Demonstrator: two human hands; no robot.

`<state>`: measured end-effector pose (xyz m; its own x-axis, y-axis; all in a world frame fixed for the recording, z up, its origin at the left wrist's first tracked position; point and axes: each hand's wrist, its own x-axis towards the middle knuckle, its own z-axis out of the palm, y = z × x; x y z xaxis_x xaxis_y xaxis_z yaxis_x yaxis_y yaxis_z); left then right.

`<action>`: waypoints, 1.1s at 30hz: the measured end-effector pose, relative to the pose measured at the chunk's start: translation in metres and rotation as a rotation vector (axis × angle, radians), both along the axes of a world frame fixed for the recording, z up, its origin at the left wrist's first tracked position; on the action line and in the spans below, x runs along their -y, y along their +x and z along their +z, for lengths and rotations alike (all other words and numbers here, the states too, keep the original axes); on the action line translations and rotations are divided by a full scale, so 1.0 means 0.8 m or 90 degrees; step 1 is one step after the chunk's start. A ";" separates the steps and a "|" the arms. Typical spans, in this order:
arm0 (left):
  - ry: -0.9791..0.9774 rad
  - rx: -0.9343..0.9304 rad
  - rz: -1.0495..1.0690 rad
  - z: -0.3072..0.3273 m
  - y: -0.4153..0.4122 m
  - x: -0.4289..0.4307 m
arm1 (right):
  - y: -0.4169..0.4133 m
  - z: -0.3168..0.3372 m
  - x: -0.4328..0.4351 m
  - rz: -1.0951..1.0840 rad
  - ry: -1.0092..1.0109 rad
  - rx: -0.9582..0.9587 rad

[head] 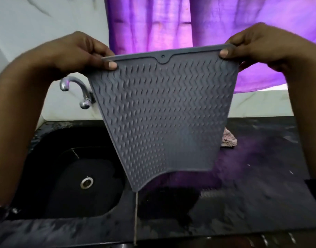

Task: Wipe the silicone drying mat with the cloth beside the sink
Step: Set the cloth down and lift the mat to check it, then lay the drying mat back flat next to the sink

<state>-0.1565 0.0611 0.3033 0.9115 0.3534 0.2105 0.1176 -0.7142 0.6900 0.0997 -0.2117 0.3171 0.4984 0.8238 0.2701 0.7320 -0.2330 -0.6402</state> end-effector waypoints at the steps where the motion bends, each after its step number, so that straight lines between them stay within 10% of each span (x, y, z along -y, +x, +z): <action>1: -0.009 -0.004 -0.007 -0.005 0.010 0.003 | 0.004 -0.003 0.008 -0.007 -0.003 -0.012; 17: -0.120 -0.309 0.187 -0.322 0.253 -0.081 | 0.180 -0.310 -0.139 -0.253 -0.282 -0.121; 33: -0.234 -0.407 0.374 -0.443 0.030 0.135 | -0.003 -0.471 0.066 -0.498 -0.442 -0.202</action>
<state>-0.1325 -0.0471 -0.0507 0.4699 0.7383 -0.4840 0.8241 -0.1703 0.5403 0.0973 -0.2645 -0.0594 0.9153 0.1720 -0.3643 0.0489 -0.9451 -0.3232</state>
